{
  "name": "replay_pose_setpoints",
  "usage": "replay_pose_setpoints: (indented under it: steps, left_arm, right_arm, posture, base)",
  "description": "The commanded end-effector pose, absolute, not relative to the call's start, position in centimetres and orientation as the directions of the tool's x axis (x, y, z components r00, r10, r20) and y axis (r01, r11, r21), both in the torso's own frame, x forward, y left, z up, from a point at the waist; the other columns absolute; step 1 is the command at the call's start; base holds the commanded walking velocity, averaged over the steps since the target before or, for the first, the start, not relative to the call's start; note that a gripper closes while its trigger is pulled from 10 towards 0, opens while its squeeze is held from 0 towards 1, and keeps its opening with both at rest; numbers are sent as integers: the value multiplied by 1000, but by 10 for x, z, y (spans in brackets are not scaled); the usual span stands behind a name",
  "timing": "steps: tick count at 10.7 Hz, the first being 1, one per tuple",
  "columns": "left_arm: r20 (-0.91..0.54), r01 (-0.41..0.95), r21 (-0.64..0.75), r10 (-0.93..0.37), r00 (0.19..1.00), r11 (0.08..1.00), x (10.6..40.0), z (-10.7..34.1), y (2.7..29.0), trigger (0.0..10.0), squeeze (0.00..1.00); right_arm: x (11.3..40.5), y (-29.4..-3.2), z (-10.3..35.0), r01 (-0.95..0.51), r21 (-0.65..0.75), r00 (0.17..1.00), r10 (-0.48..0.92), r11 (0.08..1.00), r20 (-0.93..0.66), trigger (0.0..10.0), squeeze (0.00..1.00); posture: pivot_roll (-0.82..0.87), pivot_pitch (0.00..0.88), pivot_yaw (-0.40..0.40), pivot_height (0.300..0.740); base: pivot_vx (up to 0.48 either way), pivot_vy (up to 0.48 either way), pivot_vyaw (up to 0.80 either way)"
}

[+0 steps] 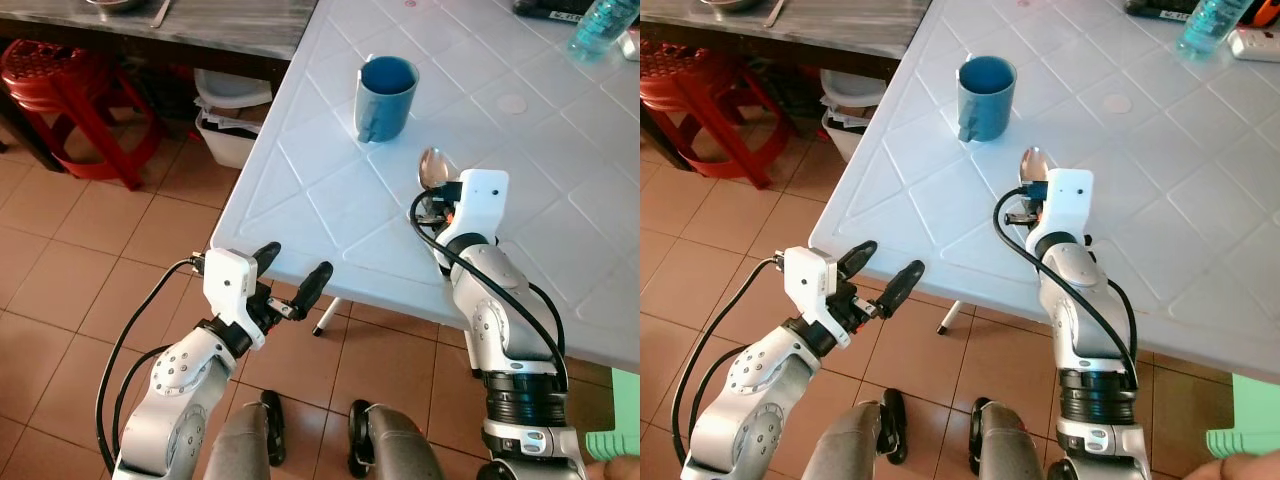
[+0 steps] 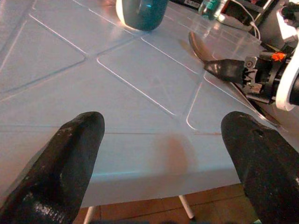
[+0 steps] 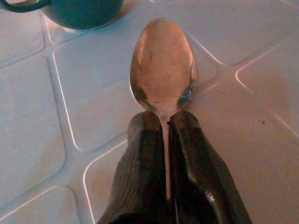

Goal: Setting the table

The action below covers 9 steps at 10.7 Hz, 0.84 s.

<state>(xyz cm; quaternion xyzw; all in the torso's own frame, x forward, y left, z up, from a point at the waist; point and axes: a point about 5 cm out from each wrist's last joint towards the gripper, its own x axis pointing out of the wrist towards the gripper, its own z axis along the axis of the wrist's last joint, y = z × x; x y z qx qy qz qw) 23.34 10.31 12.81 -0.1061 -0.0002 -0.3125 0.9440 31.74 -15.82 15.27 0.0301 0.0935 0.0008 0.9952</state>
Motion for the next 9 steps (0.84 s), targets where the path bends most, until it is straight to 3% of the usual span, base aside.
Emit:
replay_pose_setpoints:
  steps: [1,3,4,5,6,7,8,9]
  left_arm:
    - [64,599,-195,-599,798,777,231,129,104,10000,0]
    - [62,602,-195,-603,795,774,230,129,103,10000,0]
    - [61,604,-194,-605,794,773,230,129,103,10000,0]
    - [59,606,-192,-607,792,772,230,130,103,10000,0]
    - [59,607,-191,-608,792,771,230,130,102,10000,0]
    - [58,606,-191,-608,792,772,230,130,102,10000,0]
    - [57,605,-191,-606,793,773,230,130,102,10000,0]
    - [56,603,-192,-605,794,774,230,129,102,10000,0]
  right_arm:
    - [301,-173,103,96,36,902,-72,995,-426,0,0]
    - [293,-176,95,110,25,887,-87,994,-453,353,0]
    - [292,-176,95,109,24,887,-87,994,-453,0,0]
    - [291,-176,94,110,18,881,-89,994,-465,7255,0]
    - [291,-177,94,111,21,882,-89,994,-463,10000,0]
    - [290,-178,94,115,28,883,-89,993,-461,10000,412]
    - [288,-177,94,102,18,883,-82,995,-462,10000,1000]
    - [285,-175,94,76,7,880,-64,997,-470,10000,0]
  posture:
    - [-19,274,21,740]
    - [-22,274,24,740]
    - [-23,275,26,740]
    - [-23,275,27,740]
    - [-22,275,28,740]
    - [-23,276,25,740]
    - [-22,277,23,740]
    - [-22,277,23,740]
  base:
    - [0,0,0]
    - [0,0,0]
    - [0,0,0]
    - [0,0,0]
    - [0,0,0]
    - [0,0,0]
    - [0,0,0]
    - [0,0,0]
